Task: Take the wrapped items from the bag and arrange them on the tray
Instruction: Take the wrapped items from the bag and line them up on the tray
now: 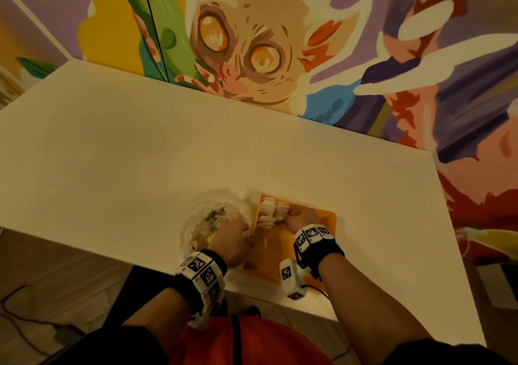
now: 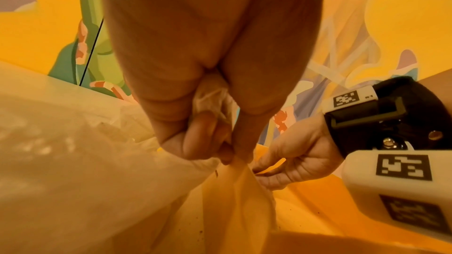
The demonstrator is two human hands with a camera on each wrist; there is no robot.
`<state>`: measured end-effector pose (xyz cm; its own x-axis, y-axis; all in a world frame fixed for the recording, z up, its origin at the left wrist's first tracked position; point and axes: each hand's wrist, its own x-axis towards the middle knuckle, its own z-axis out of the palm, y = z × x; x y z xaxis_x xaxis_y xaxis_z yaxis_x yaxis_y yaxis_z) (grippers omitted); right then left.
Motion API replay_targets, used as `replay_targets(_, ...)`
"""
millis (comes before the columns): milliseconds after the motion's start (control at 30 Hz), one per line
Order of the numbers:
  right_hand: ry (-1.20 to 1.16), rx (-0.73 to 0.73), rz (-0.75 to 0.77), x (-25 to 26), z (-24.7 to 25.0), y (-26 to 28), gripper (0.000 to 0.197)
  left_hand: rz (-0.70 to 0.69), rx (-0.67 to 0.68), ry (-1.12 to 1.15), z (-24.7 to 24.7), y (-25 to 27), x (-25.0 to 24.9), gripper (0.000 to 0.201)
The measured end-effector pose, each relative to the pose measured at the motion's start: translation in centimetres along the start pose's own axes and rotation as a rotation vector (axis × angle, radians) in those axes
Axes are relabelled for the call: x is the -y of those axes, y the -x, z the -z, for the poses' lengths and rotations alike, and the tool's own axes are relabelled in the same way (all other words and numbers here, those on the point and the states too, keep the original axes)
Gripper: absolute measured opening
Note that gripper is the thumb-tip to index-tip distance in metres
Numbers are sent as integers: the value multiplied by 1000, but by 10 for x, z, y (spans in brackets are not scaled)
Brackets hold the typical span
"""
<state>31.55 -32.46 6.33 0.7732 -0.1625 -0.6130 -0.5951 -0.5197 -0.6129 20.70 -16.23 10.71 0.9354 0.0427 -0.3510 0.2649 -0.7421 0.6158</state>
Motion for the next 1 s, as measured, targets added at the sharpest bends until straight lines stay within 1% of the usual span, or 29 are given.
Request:
replay_targets(33, -35, 10, -1, -1, -1, -2, 20, 4, 7, 2, 0, 0, 0, 39)
replay_targets(100, -75, 25, 10, -1, -1, -1, 5, 16, 13, 13, 0, -1, -1, 36)
replay_targets(133, -87, 28, 15, -1, -1, -2, 13, 21, 12, 21, 0, -1, 0, 35)
replay_targets(200, -98, 34, 21, 0, -1, -2, 18, 29, 11, 28, -1, -1, 0, 30)
replay_targets(267, -81, 41, 20, 2, 0, -1, 17, 34, 10, 25, 0, -1, -1, 25)
replay_targets(367, 22, 62, 45, 2, 2, 2, 9, 33, -1, 24, 1, 0, 0, 19)
replay_targets(467, -2, 92, 45, 0, 7, 6, 14, 8, -80, 44, 3, 4, 4, 14)
replay_targets(533, -33, 92, 48, -2, 12, 8, 16, -10, -146, 77, 7, 7, 6, 9)
replay_targets(567, -69, 87, 48, -4, 14, 9, 21, -12, -167, 99, 9, 8, 7, 6)
replay_targets(600, -92, 64, 48, -5, 15, 11, 22, -12, -176, 127, 12, 9, 8, 6)
replay_targets(633, -98, 25, 76, -5, 17, 16, 18, -17, -171, 159, 14, 8, 10, 10)
replay_targets(667, -75, -12, 142, -2, 18, 24, 12, -27, -159, 186, 16, 7, 12, 16)
replay_targets(700, -58, -35, 236, 0, 18, 32, 7, -36, -147, 206, 17, 6, 14, 20)
replay_targets(733, -60, -32, 340, 4, 19, 42, 6, -40, -136, 224, 18, 6, 16, 23)
replay_targets(800, -90, 69, 529, 13, 17, 66, 7, -37, -112, 267, 18, 5, 18, 29)
replay_targets(867, -43, 258, 653, 21, 14, 89, 14, -56, -92, 295, 19, 7, 18, 31)
replay_targets(933, 69, 411, 695, 23, 10, 103, 26, -91, -63, 323, 20, 8, 17, 32)
replay_targets(967, 116, 440, 701, 23, 7, 107, 31, -103, -50, 325, 20, 8, 17, 33)
replay_targets(1000, 145, 439, 708, 22, 5, 108, 33, -112, -40, 320, 20, 8, 17, 34)
